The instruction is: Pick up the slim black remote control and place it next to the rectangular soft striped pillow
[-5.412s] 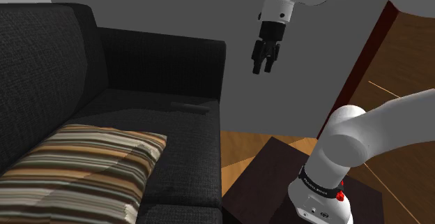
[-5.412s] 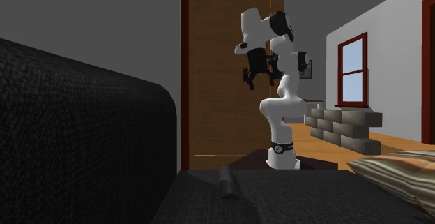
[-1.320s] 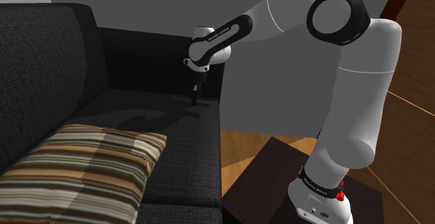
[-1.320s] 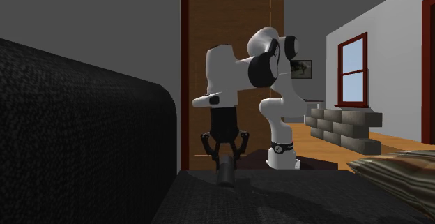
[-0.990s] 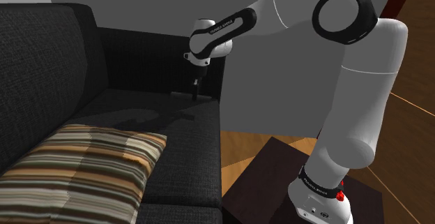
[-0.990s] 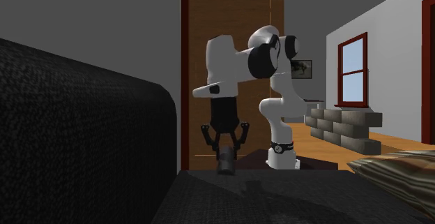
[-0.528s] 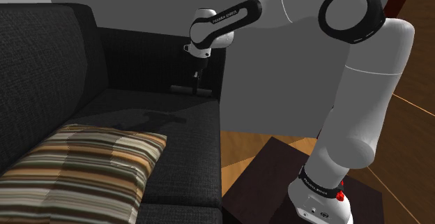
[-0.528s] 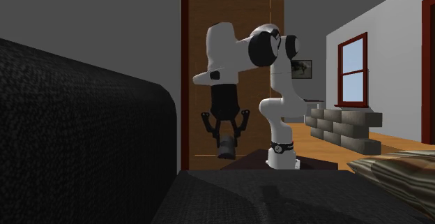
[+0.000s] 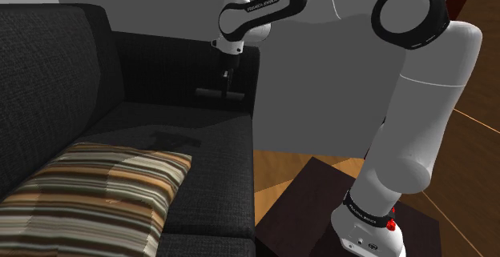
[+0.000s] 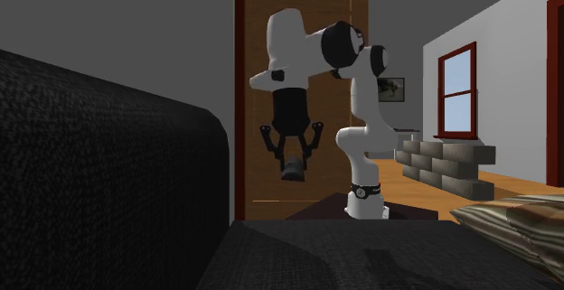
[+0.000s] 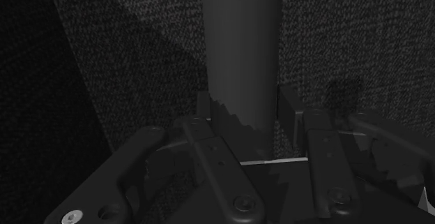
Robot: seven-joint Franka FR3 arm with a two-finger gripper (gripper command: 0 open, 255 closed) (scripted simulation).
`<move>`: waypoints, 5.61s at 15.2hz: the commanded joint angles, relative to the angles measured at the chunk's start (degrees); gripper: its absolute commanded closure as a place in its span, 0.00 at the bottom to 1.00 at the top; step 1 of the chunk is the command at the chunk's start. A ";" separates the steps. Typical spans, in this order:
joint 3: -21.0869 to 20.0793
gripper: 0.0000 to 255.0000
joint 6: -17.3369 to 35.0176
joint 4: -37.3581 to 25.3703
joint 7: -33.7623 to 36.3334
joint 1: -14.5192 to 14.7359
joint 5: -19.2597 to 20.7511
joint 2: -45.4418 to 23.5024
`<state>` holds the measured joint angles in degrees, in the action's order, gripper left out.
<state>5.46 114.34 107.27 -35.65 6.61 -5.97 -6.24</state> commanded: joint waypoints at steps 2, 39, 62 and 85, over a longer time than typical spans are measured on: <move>0.01 1.00 -2.06 -1.48 0.24 0.01 0.15 0.57; -15.07 1.00 -1.23 14.32 27.59 12.59 -0.31 17.85; -15.75 1.00 16.79 25.94 26.96 12.84 -0.29 11.39; -15.51 0.00 15.59 25.76 26.61 12.72 -0.41 12.40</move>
<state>-10.01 131.78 133.69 -9.23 19.26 -6.30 5.06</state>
